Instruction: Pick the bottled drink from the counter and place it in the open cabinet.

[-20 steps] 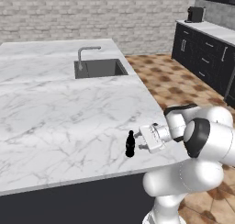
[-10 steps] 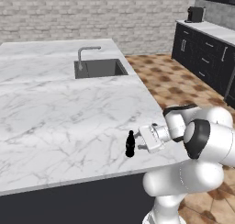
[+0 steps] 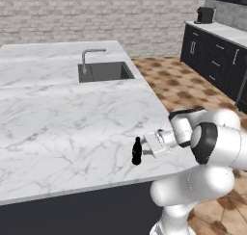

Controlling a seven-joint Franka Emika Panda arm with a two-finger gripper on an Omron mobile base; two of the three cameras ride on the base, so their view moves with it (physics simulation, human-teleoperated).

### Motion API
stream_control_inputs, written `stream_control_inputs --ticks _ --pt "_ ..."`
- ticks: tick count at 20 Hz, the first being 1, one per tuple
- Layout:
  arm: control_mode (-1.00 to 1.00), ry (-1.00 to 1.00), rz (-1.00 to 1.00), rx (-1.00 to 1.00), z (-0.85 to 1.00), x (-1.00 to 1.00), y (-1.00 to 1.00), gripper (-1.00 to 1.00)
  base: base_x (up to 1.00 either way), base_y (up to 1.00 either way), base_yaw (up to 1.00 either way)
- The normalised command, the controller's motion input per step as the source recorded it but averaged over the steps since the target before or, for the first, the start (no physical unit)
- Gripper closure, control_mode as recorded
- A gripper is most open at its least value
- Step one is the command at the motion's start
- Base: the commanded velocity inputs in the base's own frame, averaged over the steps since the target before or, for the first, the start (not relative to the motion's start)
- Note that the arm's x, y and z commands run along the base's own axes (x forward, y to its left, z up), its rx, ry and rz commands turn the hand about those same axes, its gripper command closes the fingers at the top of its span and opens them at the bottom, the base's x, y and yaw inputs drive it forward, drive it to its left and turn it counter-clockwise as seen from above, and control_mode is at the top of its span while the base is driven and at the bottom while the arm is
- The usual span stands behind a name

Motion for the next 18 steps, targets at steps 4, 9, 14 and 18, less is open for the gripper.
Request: stream_control_inputs --ticks 4,9,14,18 --pt "-1.0 0.11 0.0 0.0 0.0 0.11 0.05 -1.0 0.0 0.0 0.0" --pt "-1.0 0.04 0.0 0.0 -0.01 0.0 0.14 -1.0 0.0 0.0 0.0" --pt "-1.0 0.0 0.0 0.0 0.0 0.0 0.13 -1.0 0.0 0.0 0.0" --pt "-1.0 0.0 0.0 0.0 0.0 0.0 0.11 -1.0 0.0 0.0 0.0"
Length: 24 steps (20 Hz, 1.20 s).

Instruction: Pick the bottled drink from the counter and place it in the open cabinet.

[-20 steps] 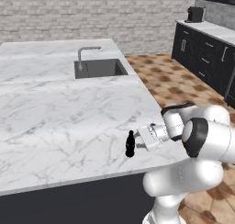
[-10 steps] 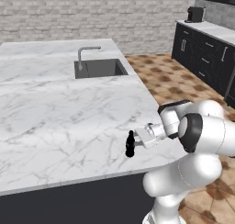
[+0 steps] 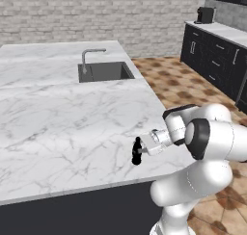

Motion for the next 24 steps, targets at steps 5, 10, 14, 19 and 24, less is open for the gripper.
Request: stream_control_inputs --ticks 5,10,14,19,24 --pt "-1.0 0.0 0.0 0.0 0.0 0.01 0.13 -1.0 0.0 0.0 0.0" --pt "-1.0 0.0 0.0 0.0 -0.02 0.0 0.15 -1.0 0.0 0.0 0.0" --pt "-1.0 0.0 0.0 0.0 -0.03 0.0 0.15 1.0 0.0 0.0 0.0" --pt "-1.0 0.0 0.0 0.0 0.0 -0.01 0.04 1.0 0.0 0.0 0.0" --pt "-1.0 0.0 -0.01 0.0 0.23 -0.15 -0.02 1.0 0.0 0.0 0.0"
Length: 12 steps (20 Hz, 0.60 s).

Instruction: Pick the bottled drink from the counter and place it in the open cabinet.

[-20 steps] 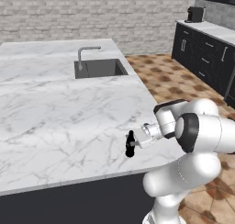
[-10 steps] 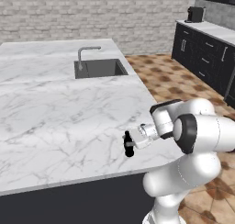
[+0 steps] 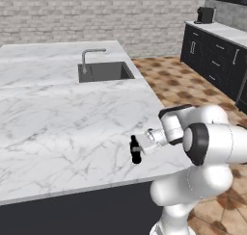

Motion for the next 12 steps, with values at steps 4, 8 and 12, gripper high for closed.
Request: stream_control_inputs --ticks 4,8,12 --pt "-1.0 0.0 0.0 0.0 0.42 -0.23 0.0 1.0 0.0 0.0 0.0" --pt "-1.0 0.03 0.0 -0.01 0.42 -0.24 0.0 1.0 0.0 0.0 0.0" --pt "-1.0 0.03 -0.01 0.0 0.42 -0.24 -0.04 1.0 0.0 0.0 0.0"
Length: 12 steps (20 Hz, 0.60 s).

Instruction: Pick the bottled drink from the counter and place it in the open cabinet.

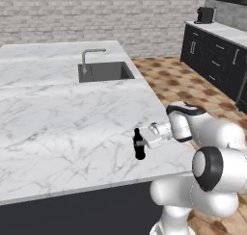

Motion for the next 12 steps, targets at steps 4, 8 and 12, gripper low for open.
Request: stream_control_inputs --ticks 4,8,12 --pt "-1.0 0.0 -0.06 0.01 0.4 -0.3 -0.1 1.0 0.0 0.0 0.0" --pt "-1.0 0.0 -0.02 0.01 0.36 -0.33 -0.13 1.0 0.0 0.0 0.0" --pt "-1.0 -0.03 0.0 0.0 0.28 -0.34 -0.19 1.0 0.0 0.0 0.0"
